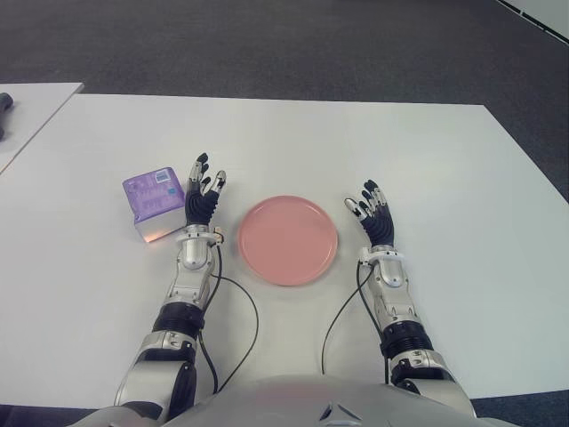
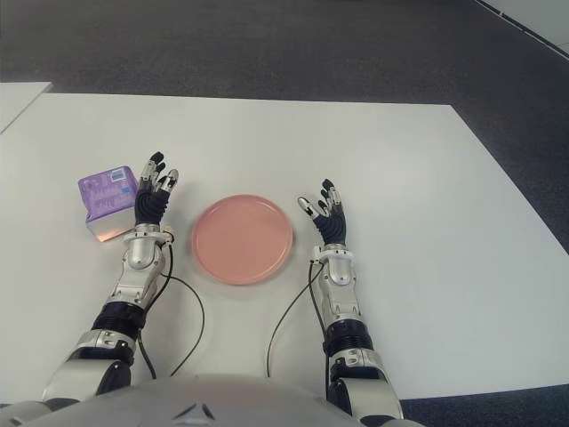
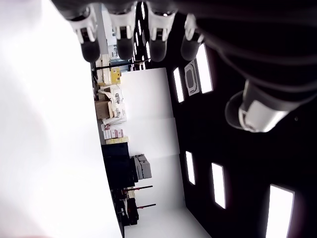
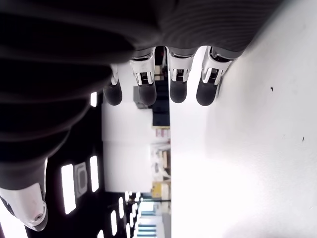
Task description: Put the tissue paper into the plate.
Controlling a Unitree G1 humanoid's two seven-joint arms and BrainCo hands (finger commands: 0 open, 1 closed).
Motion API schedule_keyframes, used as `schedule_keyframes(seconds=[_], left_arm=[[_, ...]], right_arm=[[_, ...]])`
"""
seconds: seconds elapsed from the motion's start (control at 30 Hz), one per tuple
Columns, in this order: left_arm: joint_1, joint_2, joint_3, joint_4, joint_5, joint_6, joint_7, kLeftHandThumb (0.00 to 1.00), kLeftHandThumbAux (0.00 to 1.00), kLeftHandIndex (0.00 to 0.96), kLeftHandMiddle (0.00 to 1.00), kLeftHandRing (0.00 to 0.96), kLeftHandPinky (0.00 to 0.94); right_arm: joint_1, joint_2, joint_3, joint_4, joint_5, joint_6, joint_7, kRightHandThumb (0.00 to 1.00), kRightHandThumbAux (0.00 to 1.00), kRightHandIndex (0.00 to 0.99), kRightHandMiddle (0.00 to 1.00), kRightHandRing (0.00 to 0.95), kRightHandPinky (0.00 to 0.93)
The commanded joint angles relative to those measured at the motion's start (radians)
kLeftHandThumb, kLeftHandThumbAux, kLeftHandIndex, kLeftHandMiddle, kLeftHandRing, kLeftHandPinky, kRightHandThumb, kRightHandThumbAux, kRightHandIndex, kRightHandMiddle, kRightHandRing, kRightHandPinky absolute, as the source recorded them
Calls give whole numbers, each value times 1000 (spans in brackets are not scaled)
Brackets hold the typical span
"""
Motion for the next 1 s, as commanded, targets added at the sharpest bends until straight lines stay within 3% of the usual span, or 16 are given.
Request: schedule_keyframes(seconds=[0.03, 0.47, 0.6, 1.0], left_arm=[[0, 1, -5, 17, -3, -7, -20, 0, 466, 0, 0, 0, 0], [-36, 20, 3, 36, 8, -18, -15, 7, 485, 0, 0, 0, 0], [-111, 106, 16, -35, 62, 26, -1, 16, 480, 0, 0, 0, 0], [-119, 268, 12, -352, 243, 140, -10, 44, 473, 0, 0, 0, 0]], right_arm=[[36, 8, 3, 37, -5, 46, -5, 42, 610, 0, 0, 0, 0], [26, 7, 4, 49, 0, 47, -4, 46, 610, 0, 0, 0, 0], [19, 7, 4, 61, 1, 43, -1, 46, 606, 0, 0, 0, 0], [1, 10, 7, 89, -3, 35, -7, 43, 602, 0, 0, 0, 0]])
